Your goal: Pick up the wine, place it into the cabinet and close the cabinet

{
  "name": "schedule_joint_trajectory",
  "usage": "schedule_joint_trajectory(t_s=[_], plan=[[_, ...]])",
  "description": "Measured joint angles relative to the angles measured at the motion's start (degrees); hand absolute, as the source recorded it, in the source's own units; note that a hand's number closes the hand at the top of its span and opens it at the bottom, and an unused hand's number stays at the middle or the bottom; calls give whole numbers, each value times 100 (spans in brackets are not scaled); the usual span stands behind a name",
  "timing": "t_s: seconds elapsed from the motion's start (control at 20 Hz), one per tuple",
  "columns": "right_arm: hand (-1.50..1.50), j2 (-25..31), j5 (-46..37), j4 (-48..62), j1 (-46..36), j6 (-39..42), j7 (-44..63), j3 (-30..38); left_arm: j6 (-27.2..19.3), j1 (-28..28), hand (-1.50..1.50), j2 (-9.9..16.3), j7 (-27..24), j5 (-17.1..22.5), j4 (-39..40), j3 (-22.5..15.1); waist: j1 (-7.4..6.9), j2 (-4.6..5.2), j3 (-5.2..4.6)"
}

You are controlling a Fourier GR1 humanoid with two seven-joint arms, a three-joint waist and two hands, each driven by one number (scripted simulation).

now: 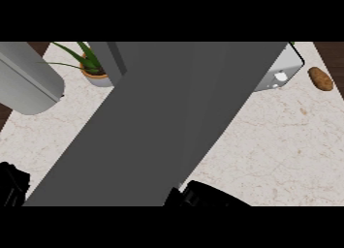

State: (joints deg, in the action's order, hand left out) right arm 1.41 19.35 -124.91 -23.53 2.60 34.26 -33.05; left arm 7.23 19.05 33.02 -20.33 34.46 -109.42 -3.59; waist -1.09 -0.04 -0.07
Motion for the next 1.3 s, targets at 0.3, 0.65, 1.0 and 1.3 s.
schedule_joint_trajectory(t_s=[0.3,0.65,1.0,1.3], plan=[[150,-102,519,1124,-1470,-963,-238,154,235,15,150,-16,154,91,-17,257,-11,3,3],[150,-133,1054,2376,-2458,-1436,-879,390,282,-95,150,-258,329,-47,14,348,6,5,4],[150,-141,1375,3238,-2582,-1382,-1249,733,659,51,150,-333,303,-60,83,655,17,3,4],[150,-83,1406,4053,-2479,-874,-1768,991,770,28,150,-453,426,-154,66,777,26,-13,4]])
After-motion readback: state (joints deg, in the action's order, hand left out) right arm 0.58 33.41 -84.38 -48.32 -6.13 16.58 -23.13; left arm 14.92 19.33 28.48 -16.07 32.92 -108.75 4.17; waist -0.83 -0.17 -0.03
